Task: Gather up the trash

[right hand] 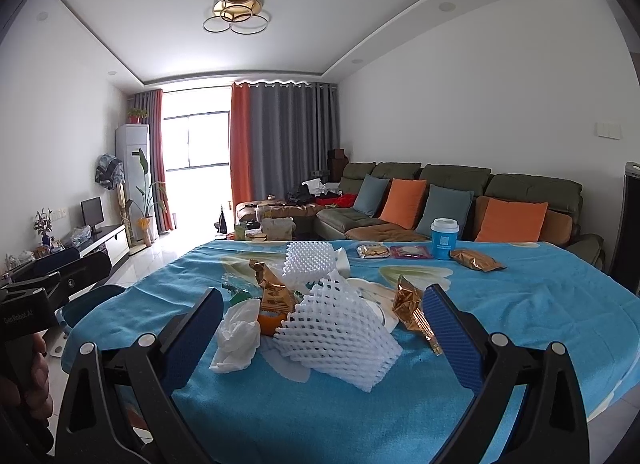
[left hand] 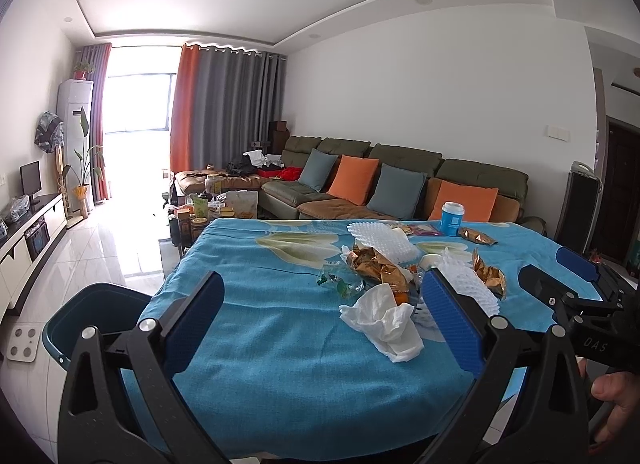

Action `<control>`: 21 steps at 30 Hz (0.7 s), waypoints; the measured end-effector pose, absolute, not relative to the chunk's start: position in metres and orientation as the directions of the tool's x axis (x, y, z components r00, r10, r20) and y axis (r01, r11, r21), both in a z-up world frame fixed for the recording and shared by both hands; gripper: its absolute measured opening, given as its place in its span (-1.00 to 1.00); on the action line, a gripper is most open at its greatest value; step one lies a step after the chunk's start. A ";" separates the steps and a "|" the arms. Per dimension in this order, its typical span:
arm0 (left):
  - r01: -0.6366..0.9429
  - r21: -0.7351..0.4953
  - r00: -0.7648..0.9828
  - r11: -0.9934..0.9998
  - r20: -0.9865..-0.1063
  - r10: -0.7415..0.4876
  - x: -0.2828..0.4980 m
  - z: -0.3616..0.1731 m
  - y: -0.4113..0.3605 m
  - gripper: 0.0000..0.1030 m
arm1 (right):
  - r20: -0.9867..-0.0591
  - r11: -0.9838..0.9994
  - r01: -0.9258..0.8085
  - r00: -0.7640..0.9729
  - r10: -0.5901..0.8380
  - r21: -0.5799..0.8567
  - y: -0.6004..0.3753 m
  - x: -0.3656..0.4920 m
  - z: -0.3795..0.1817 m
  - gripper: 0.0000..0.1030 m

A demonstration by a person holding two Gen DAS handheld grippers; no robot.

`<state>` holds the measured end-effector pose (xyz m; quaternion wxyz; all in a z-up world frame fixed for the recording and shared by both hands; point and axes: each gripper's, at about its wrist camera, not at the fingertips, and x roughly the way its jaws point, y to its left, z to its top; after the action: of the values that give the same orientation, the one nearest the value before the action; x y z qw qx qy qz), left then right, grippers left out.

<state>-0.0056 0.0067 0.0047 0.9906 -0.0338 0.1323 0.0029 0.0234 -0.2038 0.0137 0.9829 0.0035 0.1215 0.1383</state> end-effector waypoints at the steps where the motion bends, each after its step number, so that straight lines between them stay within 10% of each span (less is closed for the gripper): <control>1: -0.015 -0.066 0.965 0.998 -0.262 -0.003 -0.006 0.005 0.007 0.89 | -0.238 0.962 -0.271 0.932 0.273 0.041 -0.204 0.023 0.014 0.87; 21: -0.019 -0.065 0.965 0.998 -0.262 0.001 -0.008 0.004 0.005 0.89 | -0.224 0.966 -0.258 0.940 0.257 0.028 -0.204 0.020 0.014 0.87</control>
<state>-0.0079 0.0050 0.0045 0.9907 -0.0334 0.1319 0.0050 0.0198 -0.2044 0.0142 0.9849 -0.0006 0.1136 0.1308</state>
